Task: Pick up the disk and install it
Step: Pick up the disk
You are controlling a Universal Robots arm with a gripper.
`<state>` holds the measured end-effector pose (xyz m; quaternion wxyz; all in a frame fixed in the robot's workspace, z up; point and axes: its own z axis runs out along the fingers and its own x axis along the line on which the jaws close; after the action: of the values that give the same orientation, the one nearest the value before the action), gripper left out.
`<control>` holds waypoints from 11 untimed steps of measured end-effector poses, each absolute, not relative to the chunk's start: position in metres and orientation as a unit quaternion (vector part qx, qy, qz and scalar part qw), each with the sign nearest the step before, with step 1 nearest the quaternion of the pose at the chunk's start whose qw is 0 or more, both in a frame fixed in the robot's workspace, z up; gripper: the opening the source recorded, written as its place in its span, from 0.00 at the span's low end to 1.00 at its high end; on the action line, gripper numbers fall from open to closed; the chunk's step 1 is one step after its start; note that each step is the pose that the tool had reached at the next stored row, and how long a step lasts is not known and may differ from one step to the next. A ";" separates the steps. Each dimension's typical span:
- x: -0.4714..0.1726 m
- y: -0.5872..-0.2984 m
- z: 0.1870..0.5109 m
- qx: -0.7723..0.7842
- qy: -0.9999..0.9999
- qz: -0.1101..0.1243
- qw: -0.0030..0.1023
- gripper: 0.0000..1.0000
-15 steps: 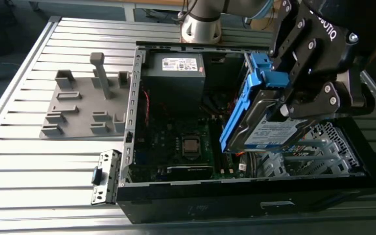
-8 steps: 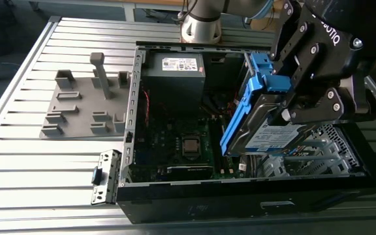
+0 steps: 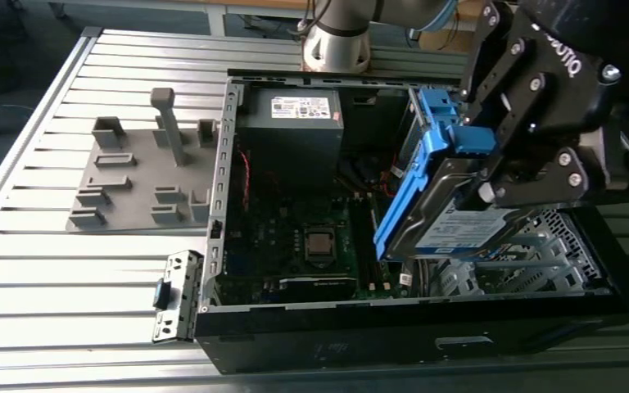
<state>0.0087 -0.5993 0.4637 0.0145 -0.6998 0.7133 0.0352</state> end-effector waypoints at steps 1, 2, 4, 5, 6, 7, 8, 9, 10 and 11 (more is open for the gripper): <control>0.012 -0.599 0.464 -0.700 0.713 0.035 0.014 0.36; 0.016 -0.599 0.464 -0.700 0.713 0.036 0.014 0.36; 0.024 -0.599 0.464 -0.700 0.713 0.036 0.014 0.36; 0.028 -0.599 0.463 -0.700 0.713 0.036 0.013 0.36; 0.032 -0.599 0.463 -0.700 0.713 0.036 0.013 0.36; 0.036 -0.599 0.463 -0.700 0.713 0.036 0.013 0.36; 0.039 -0.599 0.462 -0.700 0.713 0.037 0.013 0.36; 0.043 -0.599 0.462 -0.700 0.713 0.037 0.013 0.36; 0.046 -0.599 0.461 -0.700 0.713 0.038 0.013 0.36; 0.049 -0.599 0.460 -0.700 0.713 0.039 0.014 0.36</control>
<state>0.0493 -0.5987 0.4600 0.0138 -0.6997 0.7133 0.0390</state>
